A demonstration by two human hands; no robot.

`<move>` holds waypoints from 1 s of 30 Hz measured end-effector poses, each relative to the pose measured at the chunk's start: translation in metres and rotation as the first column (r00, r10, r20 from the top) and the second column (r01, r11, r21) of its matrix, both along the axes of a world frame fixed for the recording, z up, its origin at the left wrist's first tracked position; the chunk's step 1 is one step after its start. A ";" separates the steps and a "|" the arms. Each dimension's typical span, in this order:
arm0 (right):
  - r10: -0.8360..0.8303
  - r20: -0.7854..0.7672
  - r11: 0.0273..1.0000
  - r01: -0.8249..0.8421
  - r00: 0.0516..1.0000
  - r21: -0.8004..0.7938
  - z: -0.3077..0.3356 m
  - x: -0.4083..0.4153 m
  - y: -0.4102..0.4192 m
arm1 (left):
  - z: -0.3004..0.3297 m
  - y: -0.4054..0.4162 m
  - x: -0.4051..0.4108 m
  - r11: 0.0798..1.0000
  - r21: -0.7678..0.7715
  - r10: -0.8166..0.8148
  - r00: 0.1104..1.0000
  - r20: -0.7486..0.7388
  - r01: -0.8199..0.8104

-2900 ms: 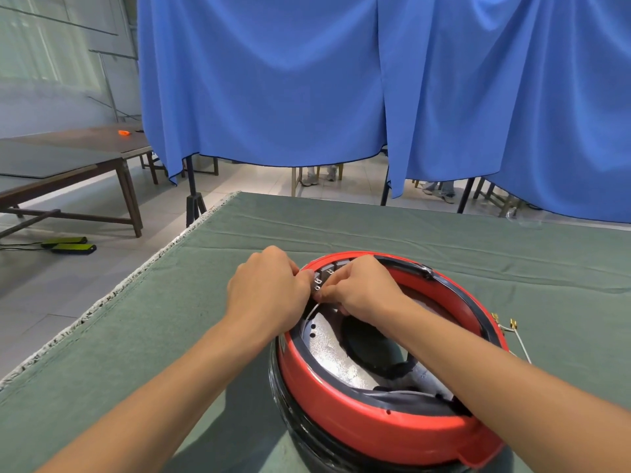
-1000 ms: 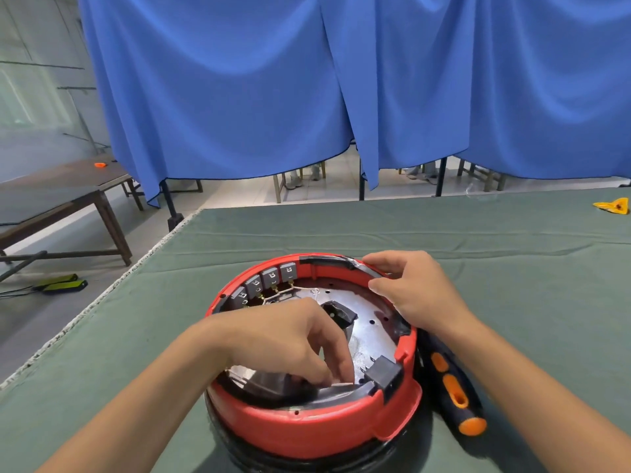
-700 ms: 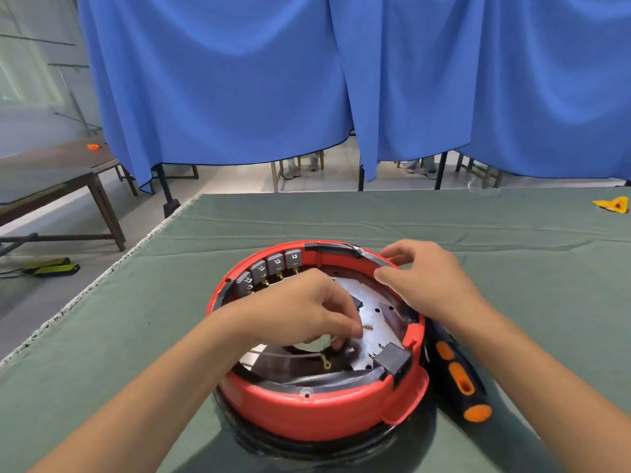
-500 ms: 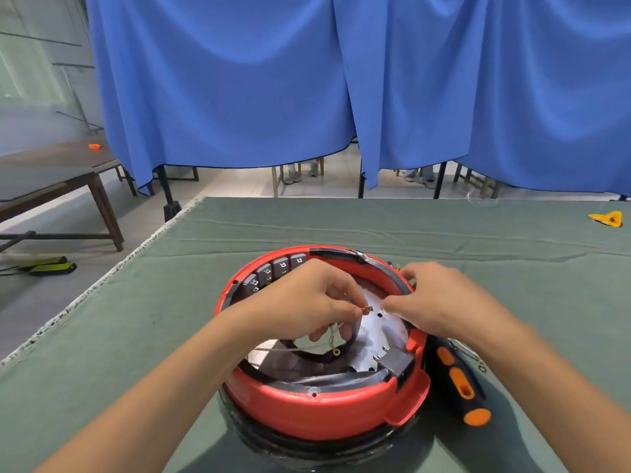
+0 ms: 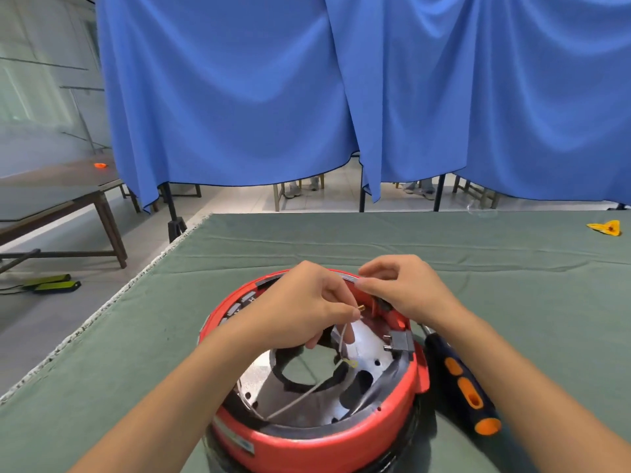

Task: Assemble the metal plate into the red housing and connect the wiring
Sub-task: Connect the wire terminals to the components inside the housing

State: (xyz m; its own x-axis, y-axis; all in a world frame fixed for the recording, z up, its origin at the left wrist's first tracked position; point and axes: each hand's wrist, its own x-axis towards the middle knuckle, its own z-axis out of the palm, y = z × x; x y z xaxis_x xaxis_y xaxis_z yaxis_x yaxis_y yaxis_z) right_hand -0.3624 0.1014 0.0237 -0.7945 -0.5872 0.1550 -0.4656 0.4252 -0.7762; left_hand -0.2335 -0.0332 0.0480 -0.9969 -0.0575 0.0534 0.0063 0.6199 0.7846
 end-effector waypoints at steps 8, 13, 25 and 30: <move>-0.039 -0.058 0.852 0.064 0.998 0.520 0.014 0.023 0.012 | -0.003 -0.003 -0.004 0.999 0.001 0.049 0.999 -0.013 -0.049; 0.073 -0.254 0.925 0.029 0.965 0.378 0.004 0.014 0.006 | -0.001 0.001 -0.004 1.000 0.005 0.016 0.999 -0.047 -0.015; 0.048 -0.016 0.941 -0.040 0.999 0.337 0.001 0.008 0.000 | -0.006 0.003 -0.007 0.985 -0.164 0.061 0.998 0.015 -0.058; 0.029 -0.044 0.992 -0.023 0.999 0.122 -0.015 0.014 -0.007 | -0.013 0.008 -0.011 0.960 -0.270 0.087 0.996 0.031 -0.075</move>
